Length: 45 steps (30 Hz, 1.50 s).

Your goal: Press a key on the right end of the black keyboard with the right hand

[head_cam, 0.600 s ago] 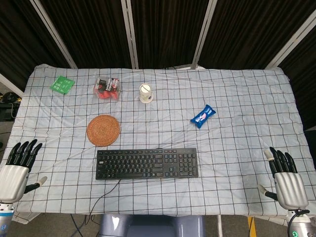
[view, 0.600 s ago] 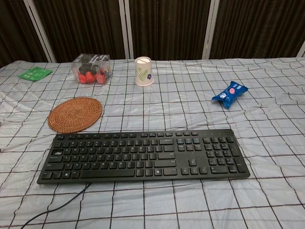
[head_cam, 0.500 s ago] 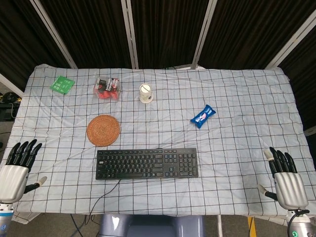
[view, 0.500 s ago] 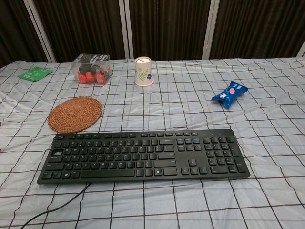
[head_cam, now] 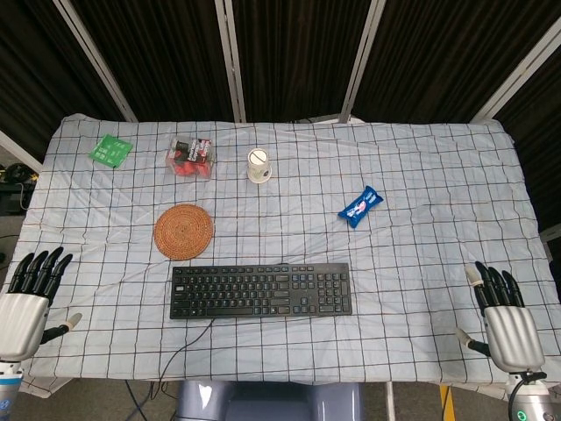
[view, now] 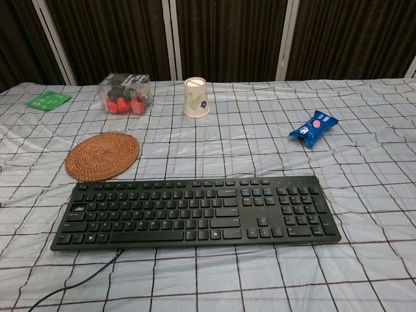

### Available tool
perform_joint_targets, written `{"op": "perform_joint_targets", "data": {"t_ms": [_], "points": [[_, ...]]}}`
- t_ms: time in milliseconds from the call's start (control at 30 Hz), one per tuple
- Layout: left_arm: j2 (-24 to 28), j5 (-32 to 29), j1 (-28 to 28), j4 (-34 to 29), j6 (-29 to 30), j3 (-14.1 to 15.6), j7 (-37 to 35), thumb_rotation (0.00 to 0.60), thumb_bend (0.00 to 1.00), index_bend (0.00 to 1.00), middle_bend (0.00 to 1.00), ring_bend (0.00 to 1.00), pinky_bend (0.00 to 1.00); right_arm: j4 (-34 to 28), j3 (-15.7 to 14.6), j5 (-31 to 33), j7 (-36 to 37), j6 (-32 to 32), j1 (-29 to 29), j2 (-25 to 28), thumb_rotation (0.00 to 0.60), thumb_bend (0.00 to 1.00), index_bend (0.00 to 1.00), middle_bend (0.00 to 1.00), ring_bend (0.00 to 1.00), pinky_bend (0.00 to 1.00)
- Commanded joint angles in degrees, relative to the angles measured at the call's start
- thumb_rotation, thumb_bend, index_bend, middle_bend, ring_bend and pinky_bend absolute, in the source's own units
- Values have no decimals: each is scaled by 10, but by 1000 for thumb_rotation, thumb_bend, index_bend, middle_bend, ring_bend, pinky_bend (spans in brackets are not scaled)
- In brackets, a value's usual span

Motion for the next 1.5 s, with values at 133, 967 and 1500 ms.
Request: {"op": "perform_joint_targets", "data": {"t_ms": [133, 967, 1500], "points": [[0, 0, 1, 0, 2, 0, 0, 600, 74, 0, 0, 0, 0, -3, -3, 0, 1, -4, 0, 3, 600, 101, 2, 0, 0, 0], [2, -8, 0, -4, -1, -5, -3, 600, 75, 0, 0, 0, 0, -89, -25, -36, -39, -61, 30, 10, 600, 182, 31, 860, 801, 683], [2, -7, -4, -4, -1, -8, -10, 600, 74, 0, 0, 0, 0, -255, 49, 286, -266, -219, 154, -9, 600, 547, 137, 1000, 960, 808]]}}
